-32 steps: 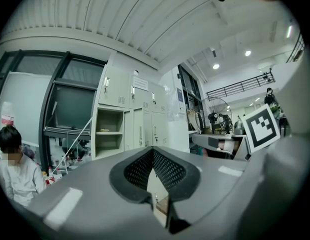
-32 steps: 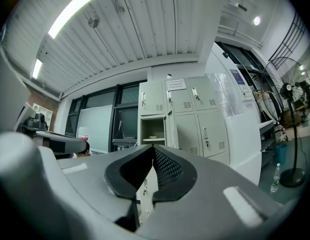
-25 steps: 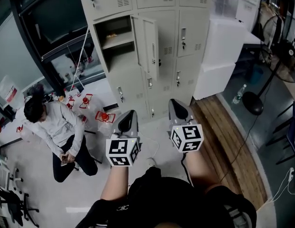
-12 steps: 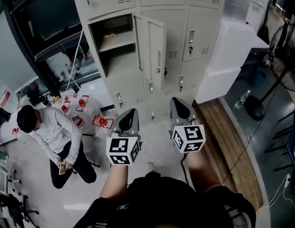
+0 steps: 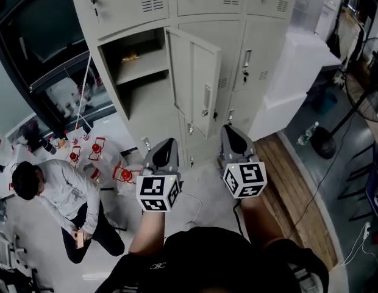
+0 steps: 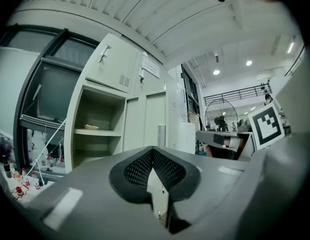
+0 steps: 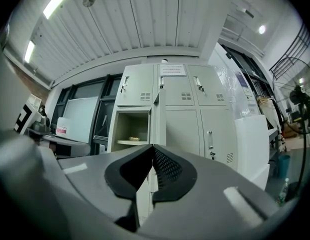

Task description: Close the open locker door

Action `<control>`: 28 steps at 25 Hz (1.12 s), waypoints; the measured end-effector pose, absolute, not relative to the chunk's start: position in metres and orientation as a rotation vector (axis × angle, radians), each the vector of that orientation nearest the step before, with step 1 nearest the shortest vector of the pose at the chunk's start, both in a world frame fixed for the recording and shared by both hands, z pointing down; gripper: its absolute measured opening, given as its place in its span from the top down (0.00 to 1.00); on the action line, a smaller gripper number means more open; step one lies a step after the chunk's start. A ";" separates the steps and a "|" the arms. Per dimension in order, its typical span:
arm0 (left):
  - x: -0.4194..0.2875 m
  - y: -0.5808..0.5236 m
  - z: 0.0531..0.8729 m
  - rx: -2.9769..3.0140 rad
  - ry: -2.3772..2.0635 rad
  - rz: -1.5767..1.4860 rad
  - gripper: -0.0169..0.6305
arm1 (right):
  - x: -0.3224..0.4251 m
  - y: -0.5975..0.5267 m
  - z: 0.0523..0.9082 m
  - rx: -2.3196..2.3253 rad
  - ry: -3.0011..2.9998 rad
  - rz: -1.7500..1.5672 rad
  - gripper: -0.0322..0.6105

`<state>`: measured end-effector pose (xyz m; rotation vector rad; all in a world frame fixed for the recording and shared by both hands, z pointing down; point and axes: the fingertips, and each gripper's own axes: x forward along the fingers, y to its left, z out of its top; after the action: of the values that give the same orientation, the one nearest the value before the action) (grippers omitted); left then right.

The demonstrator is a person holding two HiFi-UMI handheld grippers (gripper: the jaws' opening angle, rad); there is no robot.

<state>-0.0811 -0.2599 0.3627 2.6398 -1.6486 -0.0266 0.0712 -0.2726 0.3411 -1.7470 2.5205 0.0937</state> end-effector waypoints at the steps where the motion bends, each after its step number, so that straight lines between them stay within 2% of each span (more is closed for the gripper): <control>1: -0.082 -0.270 0.363 2.640 -1.640 -0.031 0.97 | 0.071 -0.281 0.340 -1.754 2.518 0.097 0.93; 12: -0.061 -0.320 0.373 2.626 -1.639 -0.006 0.97 | 0.094 -0.323 0.344 -1.737 2.518 0.100 0.93; 21: -0.046 -0.318 0.363 2.563 -1.784 0.017 0.97 | 0.103 -0.335 0.334 -1.495 2.589 0.090 0.92; 22: -0.046 -0.317 0.363 2.554 -1.799 0.020 0.97 | 0.102 -0.335 0.332 -1.441 2.596 0.076 0.87; 23: -0.047 -0.316 0.362 2.544 -1.815 0.023 0.97 | 0.099 -0.335 0.330 -1.384 2.611 0.062 0.77; 25: -0.049 -0.314 0.362 2.522 -1.845 0.025 0.97 | 0.093 -0.337 0.329 -1.285 2.653 0.040 0.68; 26: -0.050 -0.313 0.361 2.511 -1.860 0.023 0.97 | 0.090 -0.339 0.329 -1.246 2.678 0.027 0.64; 28: -0.054 -0.312 0.361 2.494 -1.887 0.023 0.97 | 0.083 -0.345 0.333 -1.177 2.734 -0.004 0.63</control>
<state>-0.0537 -0.3120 0.3612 2.4936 -1.8875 0.0225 0.0828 -0.3450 0.3327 -1.1773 2.7343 -0.0036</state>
